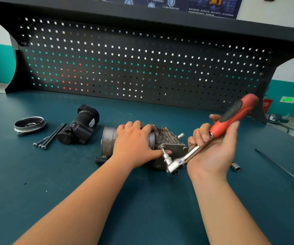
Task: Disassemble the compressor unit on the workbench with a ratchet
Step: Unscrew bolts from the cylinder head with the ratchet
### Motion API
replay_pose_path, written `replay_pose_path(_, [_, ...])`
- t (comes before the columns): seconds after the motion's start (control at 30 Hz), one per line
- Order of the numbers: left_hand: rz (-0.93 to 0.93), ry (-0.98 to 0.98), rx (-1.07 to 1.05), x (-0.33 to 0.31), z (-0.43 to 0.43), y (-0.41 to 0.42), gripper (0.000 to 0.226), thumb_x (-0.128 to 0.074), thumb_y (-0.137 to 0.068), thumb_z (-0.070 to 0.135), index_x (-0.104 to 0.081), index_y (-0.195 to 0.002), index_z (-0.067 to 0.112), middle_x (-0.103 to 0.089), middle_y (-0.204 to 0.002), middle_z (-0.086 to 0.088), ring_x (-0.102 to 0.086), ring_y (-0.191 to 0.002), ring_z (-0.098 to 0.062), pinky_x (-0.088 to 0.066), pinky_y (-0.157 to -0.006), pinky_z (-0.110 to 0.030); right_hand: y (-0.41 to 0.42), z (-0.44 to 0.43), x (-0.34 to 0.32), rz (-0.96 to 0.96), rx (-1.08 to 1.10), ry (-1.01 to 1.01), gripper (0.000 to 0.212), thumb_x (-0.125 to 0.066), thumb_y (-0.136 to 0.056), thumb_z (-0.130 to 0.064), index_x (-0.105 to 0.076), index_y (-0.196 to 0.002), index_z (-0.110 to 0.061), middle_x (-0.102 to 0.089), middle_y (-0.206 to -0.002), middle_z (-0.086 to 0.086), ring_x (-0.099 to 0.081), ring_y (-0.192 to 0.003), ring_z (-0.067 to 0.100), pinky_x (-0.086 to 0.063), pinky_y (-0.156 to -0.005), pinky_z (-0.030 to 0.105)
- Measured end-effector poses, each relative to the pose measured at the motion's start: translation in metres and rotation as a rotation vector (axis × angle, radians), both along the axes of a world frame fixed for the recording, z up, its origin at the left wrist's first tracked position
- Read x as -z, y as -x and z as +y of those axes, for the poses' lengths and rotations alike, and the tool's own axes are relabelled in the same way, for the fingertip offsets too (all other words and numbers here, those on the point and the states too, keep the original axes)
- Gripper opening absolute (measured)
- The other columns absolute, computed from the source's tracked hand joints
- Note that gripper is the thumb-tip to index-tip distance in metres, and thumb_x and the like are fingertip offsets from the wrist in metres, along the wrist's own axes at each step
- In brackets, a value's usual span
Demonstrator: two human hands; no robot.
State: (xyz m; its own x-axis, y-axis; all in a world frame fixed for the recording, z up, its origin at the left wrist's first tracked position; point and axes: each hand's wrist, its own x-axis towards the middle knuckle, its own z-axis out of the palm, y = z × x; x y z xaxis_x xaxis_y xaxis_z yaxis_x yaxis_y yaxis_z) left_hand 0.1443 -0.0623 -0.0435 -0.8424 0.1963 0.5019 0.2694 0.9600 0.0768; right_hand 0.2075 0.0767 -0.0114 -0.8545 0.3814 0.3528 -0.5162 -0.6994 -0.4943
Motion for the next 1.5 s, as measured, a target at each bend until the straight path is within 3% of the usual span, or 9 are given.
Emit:
replay_pose_path(0.13, [-0.001,0.007,0.0,0.001,0.002,0.001,0.098,-0.021,-0.05,0.09,-0.05,-0.124,0.032,-0.053,-0.11,0.002,-0.046,-0.104,-0.022,-0.031,-0.089,-0.036,0.001,0.003,-0.002,-0.087,-0.001,0.093,0.034,-0.035,-0.098,-0.049,-0.048,-0.079,-0.024,-0.051,-0.058,-0.009,-0.047,-0.048,0.006,-0.037,-0.045,0.014])
replay_pose_path(0.3, [0.003,0.019,-0.013,0.002,0.003,0.002,0.092,-0.029,-0.054,0.089,-0.051,-0.122,0.032,-0.052,-0.108,0.002,-0.046,-0.102,-0.021,-0.03,-0.088,-0.035,0.002,0.008,0.001,-0.155,0.031,0.264,0.034,-0.041,-0.093,-0.044,-0.051,-0.07,-0.021,-0.023,-0.045,-0.009,-0.02,-0.038,0.007,-0.019,-0.035,0.018])
replay_pose_path(0.4, [-0.003,0.008,-0.008,0.002,0.003,0.002,0.087,-0.033,-0.055,0.085,-0.05,-0.123,0.032,-0.052,-0.108,0.002,-0.045,-0.104,-0.022,-0.029,-0.088,-0.035,0.005,0.013,0.004,-0.246,0.06,0.394,0.043,-0.043,-0.089,-0.049,-0.045,-0.057,-0.02,-0.023,-0.043,-0.009,-0.021,-0.035,0.008,-0.017,-0.034,0.017])
replay_pose_path(0.57, [-0.022,0.018,0.008,0.0,0.001,0.002,0.09,-0.031,-0.053,0.083,-0.05,-0.124,0.031,-0.051,-0.109,0.002,-0.044,-0.105,-0.022,-0.029,-0.089,-0.035,0.008,0.012,0.008,-0.311,0.082,0.446,0.045,-0.042,-0.088,-0.05,-0.041,-0.055,-0.02,-0.024,-0.043,-0.008,-0.021,-0.034,0.009,-0.017,-0.034,0.018])
replay_pose_path(0.7, [-0.029,0.016,0.01,0.001,0.001,0.003,0.086,-0.04,-0.058,0.087,-0.049,-0.124,0.033,-0.051,-0.109,0.003,-0.044,-0.105,-0.021,-0.029,-0.09,-0.035,0.006,0.005,0.003,-0.28,0.099,0.311,0.045,-0.043,-0.089,-0.052,-0.04,-0.056,-0.022,-0.023,-0.045,-0.009,-0.02,-0.036,0.009,-0.016,-0.035,0.019])
replay_pose_path(1.1, [-0.033,0.025,0.03,0.0,0.0,0.004,0.094,-0.035,-0.051,0.082,-0.043,-0.132,0.035,-0.049,-0.11,0.004,-0.043,-0.107,-0.02,-0.029,-0.089,-0.036,0.007,0.005,-0.009,-0.251,0.106,0.104,0.049,-0.041,-0.093,-0.058,-0.032,-0.062,-0.021,-0.017,-0.045,-0.009,-0.014,-0.037,0.009,-0.011,-0.037,0.02])
replay_pose_path(1.3, [-0.042,0.027,0.04,-0.001,-0.001,0.002,0.095,-0.039,-0.048,0.082,-0.044,-0.131,0.036,-0.048,-0.109,0.006,-0.042,-0.106,-0.019,-0.028,-0.088,-0.034,0.006,-0.021,-0.031,-0.09,0.051,-0.354,0.044,-0.043,-0.096,-0.042,-0.033,-0.059,-0.02,-0.025,-0.04,-0.011,-0.02,-0.031,0.005,-0.018,-0.036,0.01])
replay_pose_path(1.4, [-0.03,0.038,0.038,0.0,-0.001,0.002,0.093,-0.043,-0.049,0.081,-0.043,-0.13,0.036,-0.047,-0.108,0.006,-0.042,-0.105,-0.018,-0.027,-0.089,-0.033,0.009,-0.019,-0.037,-0.098,-0.025,-0.44,0.044,-0.045,-0.094,-0.043,-0.033,-0.06,-0.019,-0.024,-0.04,-0.01,-0.019,-0.031,0.005,-0.018,-0.035,0.011])
replay_pose_path(1.5, [-0.015,0.027,0.037,0.0,-0.001,0.0,0.087,-0.039,-0.048,0.08,-0.048,-0.122,0.034,-0.043,-0.098,0.008,-0.042,-0.1,-0.018,-0.027,-0.085,-0.033,0.009,-0.024,-0.04,-0.019,-0.123,-0.599,0.04,-0.052,-0.078,-0.048,-0.033,-0.062,-0.016,-0.027,-0.038,-0.01,-0.021,-0.03,0.004,-0.02,-0.035,0.01])
